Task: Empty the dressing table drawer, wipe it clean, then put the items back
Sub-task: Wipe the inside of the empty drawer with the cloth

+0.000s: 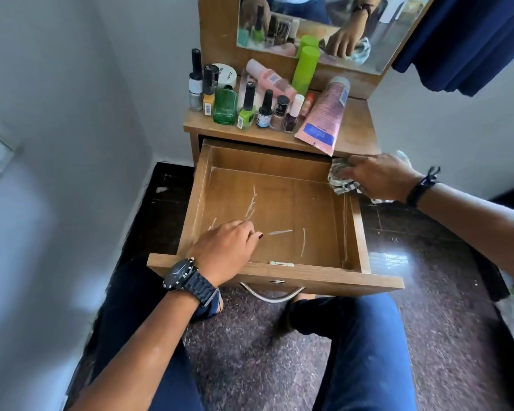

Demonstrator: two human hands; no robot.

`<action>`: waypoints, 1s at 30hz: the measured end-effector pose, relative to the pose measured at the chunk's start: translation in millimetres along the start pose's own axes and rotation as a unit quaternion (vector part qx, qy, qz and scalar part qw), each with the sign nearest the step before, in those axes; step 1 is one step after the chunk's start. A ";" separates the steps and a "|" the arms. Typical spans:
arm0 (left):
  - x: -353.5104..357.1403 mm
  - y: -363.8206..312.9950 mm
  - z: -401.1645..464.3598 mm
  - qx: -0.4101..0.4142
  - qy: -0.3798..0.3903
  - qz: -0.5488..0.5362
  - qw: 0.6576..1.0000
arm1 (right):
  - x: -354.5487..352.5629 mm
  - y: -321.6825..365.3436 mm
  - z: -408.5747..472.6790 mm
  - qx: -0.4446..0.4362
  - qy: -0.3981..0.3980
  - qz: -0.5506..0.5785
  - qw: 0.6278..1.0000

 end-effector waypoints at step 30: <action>-3.5 -1.4 -4.5 -0.013 0.009 0.007 1.000 | 3.8 36.9 30.2 -0.058 0.084 -0.213 0.972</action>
Point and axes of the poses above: each hand's wrist, its own z-axis towards the middle knuckle, its own x-axis out of the palm, y = z × x, the point moved 2 cm from there along z, towards the middle knuckle, and after that the axes turned 12 degrees about y, right-handed, at the moved point
